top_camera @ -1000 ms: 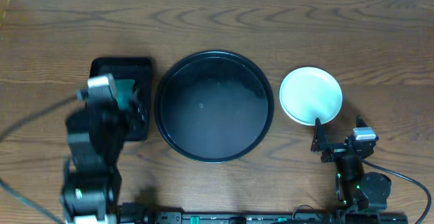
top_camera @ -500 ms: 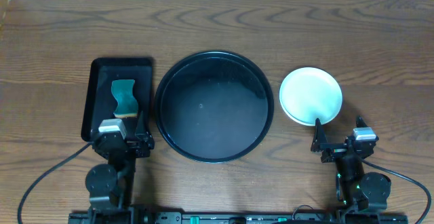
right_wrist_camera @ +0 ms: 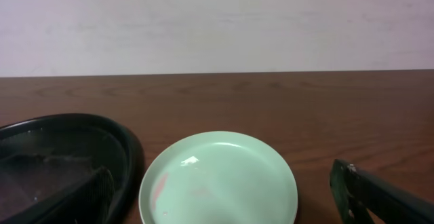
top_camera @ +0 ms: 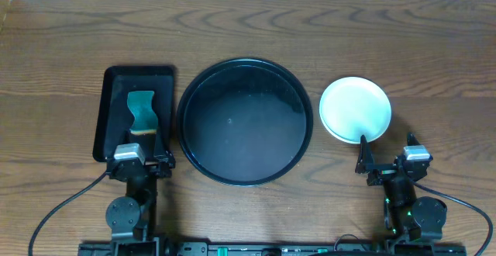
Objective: Clean dirty plates on tray and stack at the side
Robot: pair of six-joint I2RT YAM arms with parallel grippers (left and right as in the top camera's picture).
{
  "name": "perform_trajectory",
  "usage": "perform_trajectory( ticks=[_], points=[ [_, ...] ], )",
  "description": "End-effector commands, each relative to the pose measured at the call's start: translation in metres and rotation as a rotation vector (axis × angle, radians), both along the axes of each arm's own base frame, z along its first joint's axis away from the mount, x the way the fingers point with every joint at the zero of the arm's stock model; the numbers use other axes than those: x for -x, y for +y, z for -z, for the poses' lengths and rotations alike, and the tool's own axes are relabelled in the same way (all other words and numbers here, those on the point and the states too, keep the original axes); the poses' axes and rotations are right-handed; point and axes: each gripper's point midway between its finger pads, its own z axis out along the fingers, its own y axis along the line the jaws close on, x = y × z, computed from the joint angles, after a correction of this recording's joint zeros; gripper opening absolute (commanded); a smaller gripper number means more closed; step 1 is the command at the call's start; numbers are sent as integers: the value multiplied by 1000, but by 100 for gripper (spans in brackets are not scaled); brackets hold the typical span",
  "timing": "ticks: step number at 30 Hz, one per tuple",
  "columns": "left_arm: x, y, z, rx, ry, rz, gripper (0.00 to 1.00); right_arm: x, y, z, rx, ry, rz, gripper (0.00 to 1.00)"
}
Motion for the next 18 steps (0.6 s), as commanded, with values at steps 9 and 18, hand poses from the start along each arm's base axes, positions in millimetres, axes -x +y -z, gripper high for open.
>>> perform_trajectory(
  ticks=[9,18],
  points=[
    [3,4,43,-15,143,-22,74,0,4,0,-10,0,-15,99],
    [3,4,46,-14,156,-23,74,0,4,0,-10,0,-15,99]
  ],
)
